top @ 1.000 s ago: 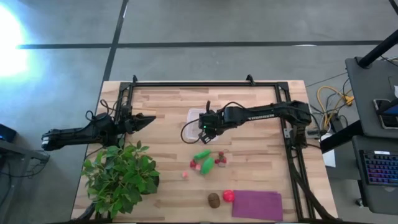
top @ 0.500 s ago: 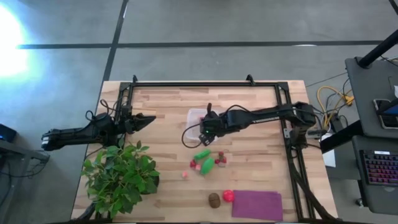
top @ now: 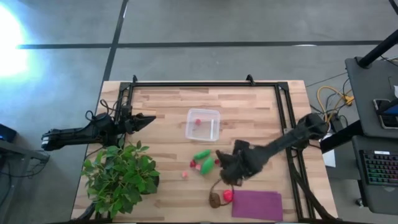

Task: Pick and placing Produce into tupperware
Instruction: Put the tomato into the transparent bin

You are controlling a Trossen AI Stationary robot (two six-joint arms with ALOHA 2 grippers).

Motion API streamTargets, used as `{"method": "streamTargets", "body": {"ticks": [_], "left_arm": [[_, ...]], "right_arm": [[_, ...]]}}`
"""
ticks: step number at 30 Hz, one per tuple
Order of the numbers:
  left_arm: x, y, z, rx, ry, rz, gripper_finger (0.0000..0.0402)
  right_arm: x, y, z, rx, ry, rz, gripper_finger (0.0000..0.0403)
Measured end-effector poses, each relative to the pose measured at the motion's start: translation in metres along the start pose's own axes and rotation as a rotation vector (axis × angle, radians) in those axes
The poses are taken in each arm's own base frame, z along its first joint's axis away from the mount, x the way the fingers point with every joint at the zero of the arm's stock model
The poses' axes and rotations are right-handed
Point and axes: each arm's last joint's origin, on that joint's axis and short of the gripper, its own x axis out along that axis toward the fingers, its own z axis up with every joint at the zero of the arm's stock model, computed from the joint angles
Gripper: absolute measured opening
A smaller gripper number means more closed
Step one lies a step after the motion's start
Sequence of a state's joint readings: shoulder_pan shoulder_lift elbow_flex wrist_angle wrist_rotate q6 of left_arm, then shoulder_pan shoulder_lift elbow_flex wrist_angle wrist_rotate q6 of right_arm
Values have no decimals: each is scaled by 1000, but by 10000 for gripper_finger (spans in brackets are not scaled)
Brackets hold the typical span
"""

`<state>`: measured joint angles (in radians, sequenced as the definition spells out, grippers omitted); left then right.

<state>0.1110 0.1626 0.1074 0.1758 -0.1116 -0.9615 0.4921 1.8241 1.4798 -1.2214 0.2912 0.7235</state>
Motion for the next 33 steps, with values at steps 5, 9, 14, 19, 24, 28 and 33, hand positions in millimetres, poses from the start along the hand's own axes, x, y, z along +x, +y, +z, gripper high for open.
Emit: {"method": "streamTargets", "body": {"ticks": [5, 9, 14, 19, 24, 28, 33], "left_arm": [[0, 0, 0, 0, 1, 1, 201], [0, 0, 0, 0, 1, 1, 201], [0, 0, 0, 0, 1, 1, 201], [0, 0, 0, 0, 1, 1, 201], [0, 0, 0, 0, 0, 0, 201], [0, 0, 0, 0, 0, 0, 201], [0, 0, 0, 0, -1, -1, 201]], "right_arm": [[-9, 36, -25, 76, -85, 68, 226], [-22, 68, -40, 1, -209, 193, 226], [-13, 96, -52, -68, -227, 243, 237], [-2, 110, -53, -113, -202, 273, 266], [10, 114, -52, -119, -186, 243, 298], [21, 119, -53, -134, -167, 219, 318], [33, 123, -52, -126, -152, 198, 334]]}}
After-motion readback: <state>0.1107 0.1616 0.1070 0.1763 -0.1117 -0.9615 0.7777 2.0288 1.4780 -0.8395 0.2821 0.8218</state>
